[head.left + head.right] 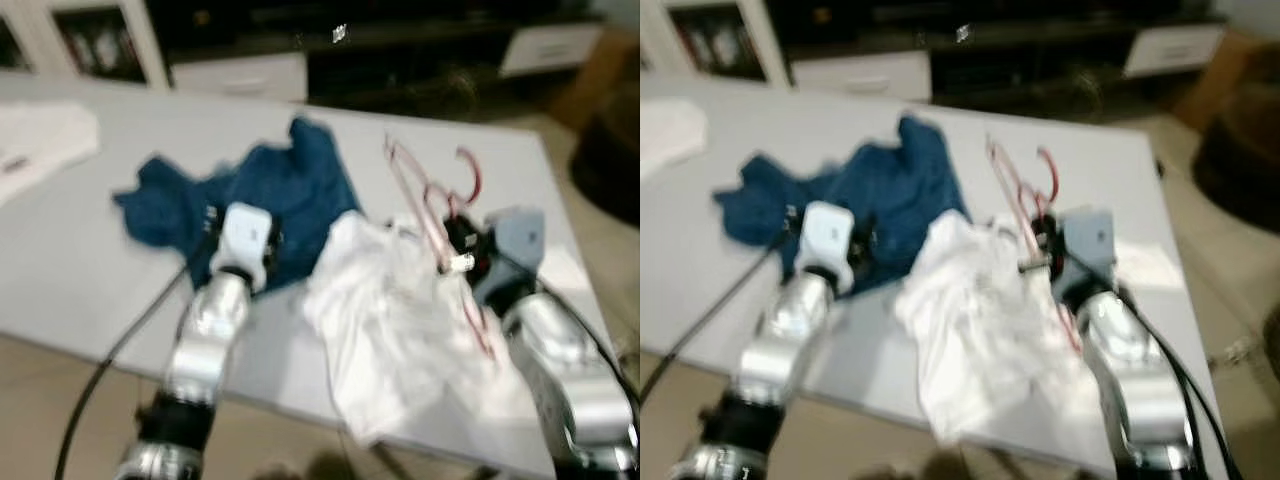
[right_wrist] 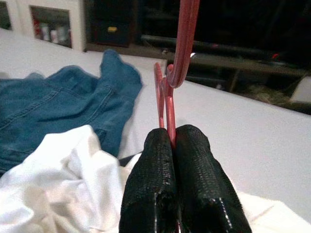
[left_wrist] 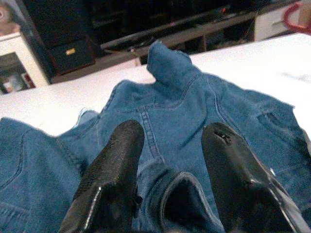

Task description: Hang hanger

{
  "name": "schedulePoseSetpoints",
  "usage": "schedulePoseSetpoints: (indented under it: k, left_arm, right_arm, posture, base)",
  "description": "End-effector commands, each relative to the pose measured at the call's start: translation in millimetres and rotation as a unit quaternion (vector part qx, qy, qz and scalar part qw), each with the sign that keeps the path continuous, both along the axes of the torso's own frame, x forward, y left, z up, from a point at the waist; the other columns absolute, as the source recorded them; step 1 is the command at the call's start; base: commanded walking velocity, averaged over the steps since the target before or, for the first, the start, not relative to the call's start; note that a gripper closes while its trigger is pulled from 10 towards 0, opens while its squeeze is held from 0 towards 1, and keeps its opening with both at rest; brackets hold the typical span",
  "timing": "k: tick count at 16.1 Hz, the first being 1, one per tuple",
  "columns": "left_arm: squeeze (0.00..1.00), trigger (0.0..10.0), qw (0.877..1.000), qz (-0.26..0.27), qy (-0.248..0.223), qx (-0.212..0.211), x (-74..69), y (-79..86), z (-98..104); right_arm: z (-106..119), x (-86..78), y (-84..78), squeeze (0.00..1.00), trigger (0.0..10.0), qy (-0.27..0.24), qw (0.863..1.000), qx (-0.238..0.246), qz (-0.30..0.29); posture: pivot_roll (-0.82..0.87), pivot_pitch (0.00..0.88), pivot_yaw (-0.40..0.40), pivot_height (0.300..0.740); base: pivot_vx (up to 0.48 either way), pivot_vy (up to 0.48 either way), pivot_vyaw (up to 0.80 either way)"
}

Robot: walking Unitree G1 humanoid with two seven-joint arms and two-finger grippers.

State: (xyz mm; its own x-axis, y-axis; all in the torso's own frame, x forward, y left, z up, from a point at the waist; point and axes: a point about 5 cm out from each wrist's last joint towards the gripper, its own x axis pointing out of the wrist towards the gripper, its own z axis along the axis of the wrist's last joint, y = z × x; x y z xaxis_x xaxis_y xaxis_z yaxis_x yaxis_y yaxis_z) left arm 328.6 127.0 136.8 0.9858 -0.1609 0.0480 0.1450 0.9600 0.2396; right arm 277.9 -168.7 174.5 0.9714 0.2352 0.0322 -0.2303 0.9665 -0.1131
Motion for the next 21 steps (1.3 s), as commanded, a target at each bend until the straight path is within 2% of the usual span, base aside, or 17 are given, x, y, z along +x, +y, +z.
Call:
schedulePoseSetpoints:
  k: [1, 2, 6, 9, 11, 12, 13, 16, 17, 19, 21]
  left_arm:
    - [0.0, 10.0, 1.0, -0.002, 0.004, 0.003, 0.5, -1.2, -0.6]
    - [0.0, 10.0, 1.0, -0.003, 0.004, 0.004, 0.8, -1.4, -0.2]
    - [0.0, 10.0, 1.0, -0.004, 0.004, 0.008, 1.7, 0.9, 0.0]
    - [0.0, 10.0, 1.0, 0.02, -0.002, 0.02, 8.2, 15.4, 3.9]
    - [0.0, 10.0, 0.999, 0.01, 0.017, 0.033, 10.8, 20.9, 1.1]
    - [0.0, 10.0, 0.992, -0.06, 0.052, 0.1, 6.2, 16.0, -12.9]
    - [0.0, 10.0, 0.984, -0.086, 0.061, 0.146, 2.5, 19.2, -19.8]
    - [0.0, 10.0, 0.979, -0.101, 0.085, 0.155, -0.4, 29.2, -24.5]
    - [0.0, 10.0, 0.975, -0.114, 0.101, 0.163, -2.7, 33.1, -27.7]
    - [0.0, 10.0, 0.96, -0.126, 0.158, 0.193, -6.5, 42.3, -43.0]
    - [0.0, 10.0, 0.949, -0.109, 0.207, 0.213, -8.2, 51.5, -56.9]
  right_arm:
    - [2.5, 1.3, -1.4, 0.0, 10.0, 0.0, 1.0, 0.006, -0.002]
    - [0.4, 2.2, -2.5, 0.0, 10.0, 0.011, 1.0, 0.028, -0.005]
    - [0.3, 2.9, -1.6, 0.0, 10.0, 0.013, 0.999, 0.031, -0.002]
    - [-0.4, 1.6, -0.2, 0.0, 10.0, 0.015, 0.999, 0.033, 0.001]
    - [0.4, 1.0, -1.1, 0.0, 10.0, 0.015, 0.999, 0.034, 0.0]
    - [0.7, 0.6, -1.7, 0.0, 10.0, 0.015, 0.999, 0.035, -0.001]
    - [1.0, 0.0, -2.3, 0.0, 10.0, 0.014, 0.999, 0.035, -0.002]
    - [11.9, -0.9, -7.5, 0.0, 10.0, -0.019, 1.0, 0.012, -0.012]
    - [23.9, 0.1, -12.4, 0.0, 10.0, -0.042, 0.999, 0.007, -0.018]
    - [40.8, 1.2, -17.3, 0.0, 10.0, -0.067, 0.998, 0.004, -0.016]
    - [49.4, -0.2, -14.2, 0.0, 10.0, -0.079, 0.997, 0.001, 0.0]
  posture:
    - [-0.01, 0.068, 0.044, 0.74]
    - [0.0, 0.067, 0.04, 0.74]
    - [0.0, 0.07, 0.038, 0.74]
    - [0.0, 0.072, 0.039, 0.74]
    - [0.0, 0.073, 0.039, 0.74]
    - [0.0, 0.074, 0.038, 0.74]
    - [0.0, 0.074, 0.038, 0.74]
    - [0.0, 0.081, 0.038, 0.74]
    - [0.0, 0.083, 0.036, 0.74]
    - [0.01, 0.083, 0.033, 0.74]
    - [0.0, 0.082, 0.028, 0.74]
  base:
    - [0.0, 0.0, 0.54]
    - [0.0, 0.0, 0.0]
    - [0.0, 0.0, 0.0]
    - [0.0, 0.0, 0.0]
    - [0.0, 0.0, 0.0]
    - [0.0, 0.0, 0.0]
    - [0.0, 0.0, 0.0]
    - [0.0, 0.0, 0.0]
    - [0.0, 0.0, 0.0]
    - [0.0, 0.0, 0.0]
    - [0.0, 0.0, 0.0]
